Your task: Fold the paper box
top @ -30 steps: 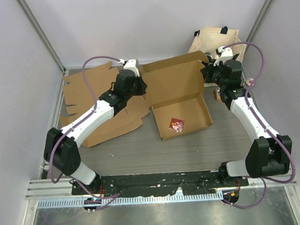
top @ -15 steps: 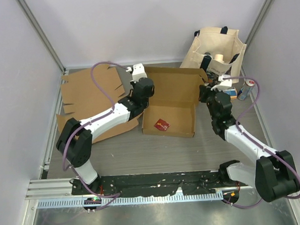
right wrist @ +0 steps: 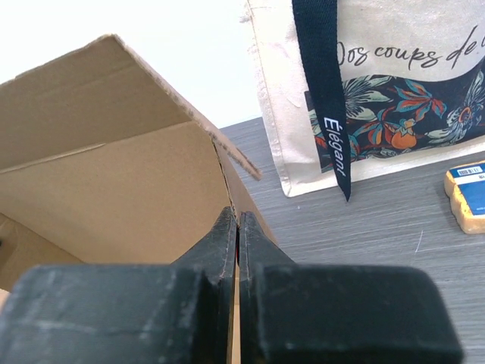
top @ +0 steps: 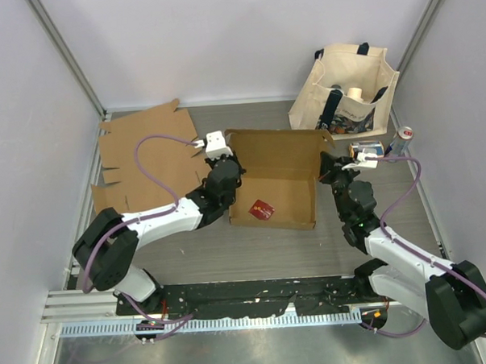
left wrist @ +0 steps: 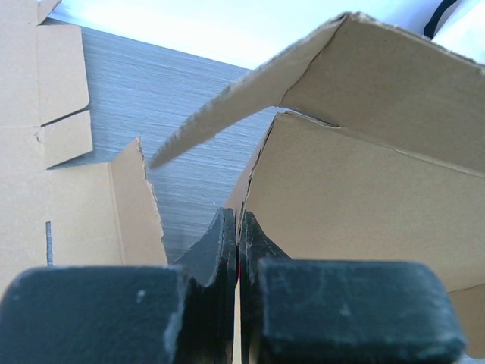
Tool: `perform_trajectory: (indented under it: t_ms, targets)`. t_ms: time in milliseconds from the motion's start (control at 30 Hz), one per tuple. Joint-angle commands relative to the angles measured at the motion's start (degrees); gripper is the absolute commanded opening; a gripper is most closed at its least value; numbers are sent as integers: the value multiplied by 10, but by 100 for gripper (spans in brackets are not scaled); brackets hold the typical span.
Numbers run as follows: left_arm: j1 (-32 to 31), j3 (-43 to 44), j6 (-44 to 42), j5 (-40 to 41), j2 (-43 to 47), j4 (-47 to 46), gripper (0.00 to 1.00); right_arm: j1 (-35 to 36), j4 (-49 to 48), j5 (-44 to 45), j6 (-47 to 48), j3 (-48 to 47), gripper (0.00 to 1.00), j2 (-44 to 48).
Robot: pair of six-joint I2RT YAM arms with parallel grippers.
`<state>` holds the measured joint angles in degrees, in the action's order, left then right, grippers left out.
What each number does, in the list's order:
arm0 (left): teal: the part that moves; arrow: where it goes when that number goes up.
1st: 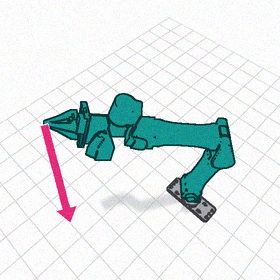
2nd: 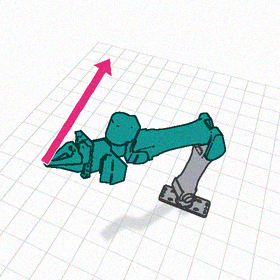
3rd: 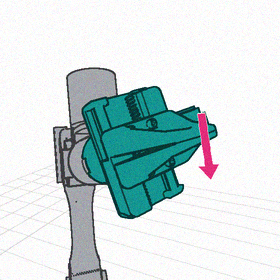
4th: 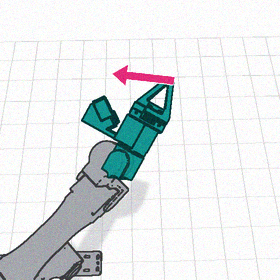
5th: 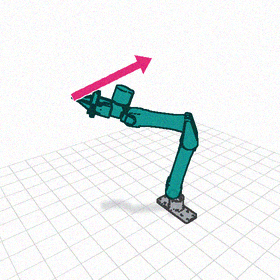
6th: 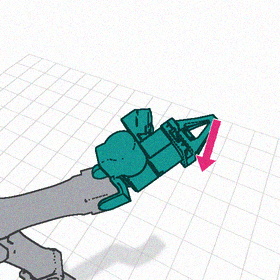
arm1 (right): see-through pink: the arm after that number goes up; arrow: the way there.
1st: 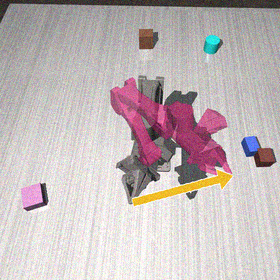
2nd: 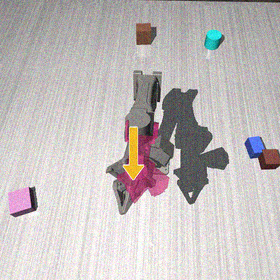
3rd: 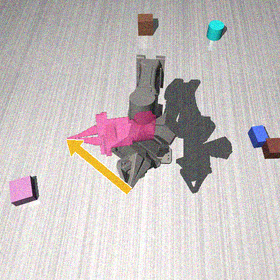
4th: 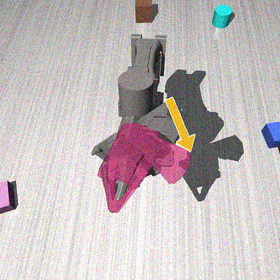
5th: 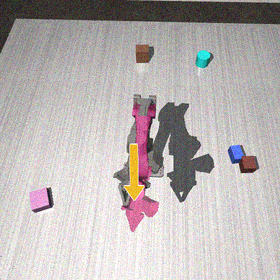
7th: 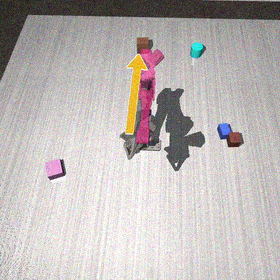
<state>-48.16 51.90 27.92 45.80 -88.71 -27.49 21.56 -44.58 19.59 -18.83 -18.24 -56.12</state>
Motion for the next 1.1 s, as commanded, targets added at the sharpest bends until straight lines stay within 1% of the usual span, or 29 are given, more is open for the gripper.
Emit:
perform_trajectory:
  t_ms: [0, 33, 167, 267, 367, 533, 667, 767, 800, 833, 900, 933, 967, 1000, 1033, 1067]
  targets:
    - [-4, -43, 24, 40, 39, -52, 0, 28, -16, 100, -20, 19, 1, 36]
    - [-8, -50, 25, 41, 42, -60, 0, 37, -15, 124, -32, 21, 1, 37]
    - [-11, -80, 21, 25, 58, -71, 0, 62, 81, 196, -88, -15, 1, 37]
    - [-11, -108, 19, 12, 79, -87, 0, 92, 107, 254, -136, -21, 1, 35]
    - [-10, -137, 15, -7, 88, -113, 0, 121, 113, 300, -144, -12, 1, 22]
    - [-10, -160, 39, -28, 90, -105, 0, 160, 163, 353, -178, 1, 1, 34]
    - [-11, -180, 42, -28, 94, -118, 0, 189, 148, 353, -157, 26, 1, 29]
    - [-10, -201, 40, -36, 99, -134, 0, 206, 155, 350, -154, 51, 2, 36]
    - [-11, -207, 40, -42, 103, -137, 0, 208, 164, 343, -158, 57, 4, 43]
    - [-11, -218, 37, -47, 105, -142, 0, 210, 176, 313, -161, 56, 9, 56]
    - [-11, -228, 32, -46, 107, -154, 0, 211, 254, 283, -173, 32, 15, 77]
    - [-11, -237, 28, -47, 107, -157, 0, 211, 292, 268, -191, 20, 23, 98]
    - [-11, -240, 23, -48, 107, -164, 0, 212, 381, 247, -215, -14, 27, 106]
    - [-11, -244, 13, -50, 108, -166, 0, 212, 441, 237, -239, -38, 31, 111]
    - [-11, -247, 10, -52, 109, -167, 0, 211, 548, 223, -261, -60, 37, 119]
    - [-11, -247, 7, -53, 109, -167, 0, 212, 591, 177, -299, -97, 39, 123]
